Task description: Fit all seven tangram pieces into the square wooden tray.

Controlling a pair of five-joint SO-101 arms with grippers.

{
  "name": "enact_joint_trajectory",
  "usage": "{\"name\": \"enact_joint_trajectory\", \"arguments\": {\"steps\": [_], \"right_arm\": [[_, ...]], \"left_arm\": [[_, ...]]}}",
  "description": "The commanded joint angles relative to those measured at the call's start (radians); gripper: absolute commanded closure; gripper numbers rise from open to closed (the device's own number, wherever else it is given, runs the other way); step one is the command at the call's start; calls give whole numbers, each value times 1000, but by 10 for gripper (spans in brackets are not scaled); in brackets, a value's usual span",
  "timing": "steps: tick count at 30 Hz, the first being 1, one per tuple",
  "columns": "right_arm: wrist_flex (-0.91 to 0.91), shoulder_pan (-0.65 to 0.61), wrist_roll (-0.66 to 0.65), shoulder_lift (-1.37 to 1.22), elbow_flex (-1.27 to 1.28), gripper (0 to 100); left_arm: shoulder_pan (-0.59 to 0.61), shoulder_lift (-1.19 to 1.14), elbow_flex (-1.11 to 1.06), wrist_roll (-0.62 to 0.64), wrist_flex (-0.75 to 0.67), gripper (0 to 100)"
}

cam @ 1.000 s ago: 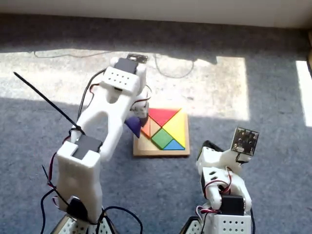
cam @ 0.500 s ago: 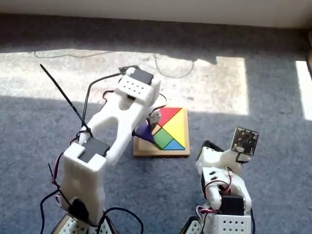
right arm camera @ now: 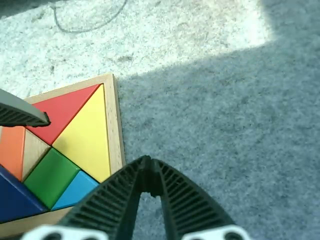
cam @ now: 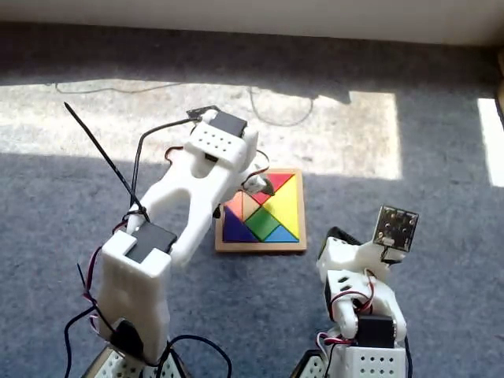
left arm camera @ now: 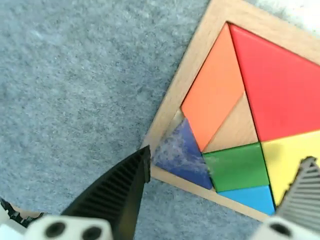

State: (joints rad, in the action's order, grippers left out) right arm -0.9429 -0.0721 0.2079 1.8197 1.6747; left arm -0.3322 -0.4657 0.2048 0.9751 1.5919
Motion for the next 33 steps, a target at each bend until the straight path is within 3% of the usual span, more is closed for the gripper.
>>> {"name": "enact_joint_trajectory", "arguments": {"steps": [1,10,16,29,33], "right_arm": [[-2,12,-12,16,119,994],[-2,12,-12,16,119,994],[-2,12,-12,16,119,994],[-2,12,-12,16,119,994],[-2,12,-12,16,119,994]], "left_arm": [[-10,67,15,6,-2,647],[33,81,22,-6,0,813],[104,229,18,-126,44,1000],[107,519,-206,-285,72,994],[107,585,-343,-307,-20,994]]}}
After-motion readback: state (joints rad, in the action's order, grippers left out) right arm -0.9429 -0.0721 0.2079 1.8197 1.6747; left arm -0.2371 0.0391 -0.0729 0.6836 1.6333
